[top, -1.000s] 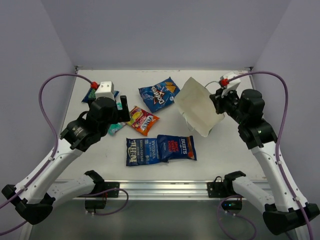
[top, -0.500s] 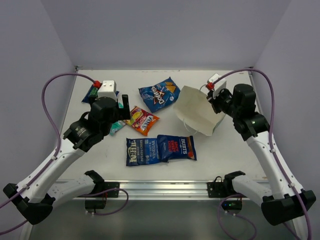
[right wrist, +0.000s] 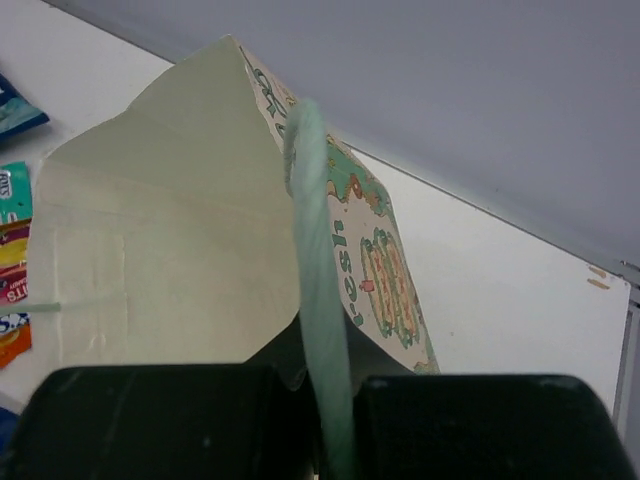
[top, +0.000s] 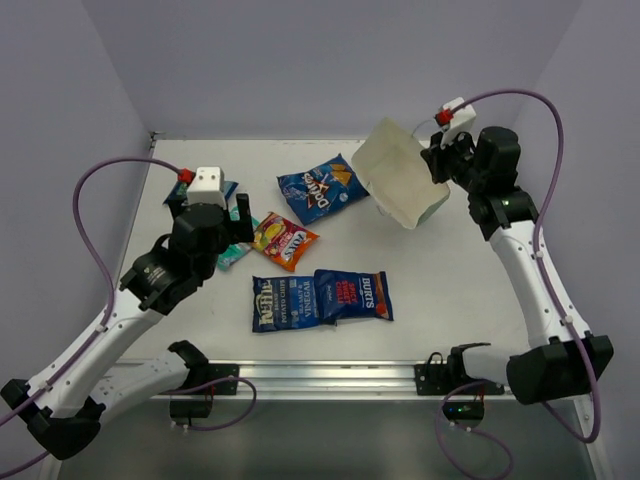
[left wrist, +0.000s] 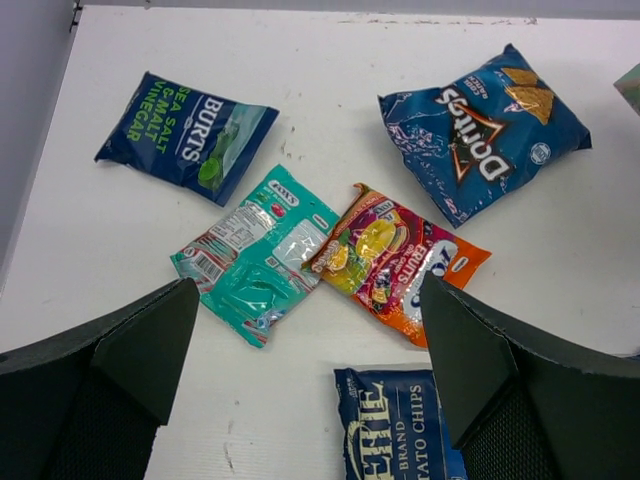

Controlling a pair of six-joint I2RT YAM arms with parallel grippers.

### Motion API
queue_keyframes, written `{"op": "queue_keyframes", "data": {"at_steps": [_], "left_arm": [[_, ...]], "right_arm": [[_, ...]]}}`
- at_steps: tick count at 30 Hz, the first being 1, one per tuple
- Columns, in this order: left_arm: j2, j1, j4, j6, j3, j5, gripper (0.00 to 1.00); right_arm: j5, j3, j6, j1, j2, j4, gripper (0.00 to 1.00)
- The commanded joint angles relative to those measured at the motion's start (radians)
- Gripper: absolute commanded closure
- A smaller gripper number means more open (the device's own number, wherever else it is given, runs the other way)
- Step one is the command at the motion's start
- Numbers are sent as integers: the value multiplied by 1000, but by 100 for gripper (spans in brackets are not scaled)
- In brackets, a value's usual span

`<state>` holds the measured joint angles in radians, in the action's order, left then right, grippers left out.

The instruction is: Take the snacks out of the paper bag

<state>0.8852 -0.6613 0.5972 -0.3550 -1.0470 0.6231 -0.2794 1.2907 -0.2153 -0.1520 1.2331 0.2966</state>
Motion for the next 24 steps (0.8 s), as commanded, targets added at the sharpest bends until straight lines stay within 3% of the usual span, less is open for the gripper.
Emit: {"op": "queue_keyframes", "data": {"at_steps": [1, 5, 12, 16, 24], "left_arm": [[-23, 6, -57, 28, 15, 46, 0], [-34, 6, -53, 33, 22, 56, 0], [-37, 6, -47, 31, 22, 59, 0], [-41, 6, -43, 27, 19, 66, 0], [-32, 6, -46, 16, 15, 49, 0]], "right_arm": [[22, 93, 146, 35, 72, -67, 100], [28, 127, 273, 72, 166, -56, 100], [39, 194, 297, 97, 299, -16, 100], [-88, 268, 287, 103, 302, 41, 100], [-132, 364, 274, 101, 278, 114, 99]]}}
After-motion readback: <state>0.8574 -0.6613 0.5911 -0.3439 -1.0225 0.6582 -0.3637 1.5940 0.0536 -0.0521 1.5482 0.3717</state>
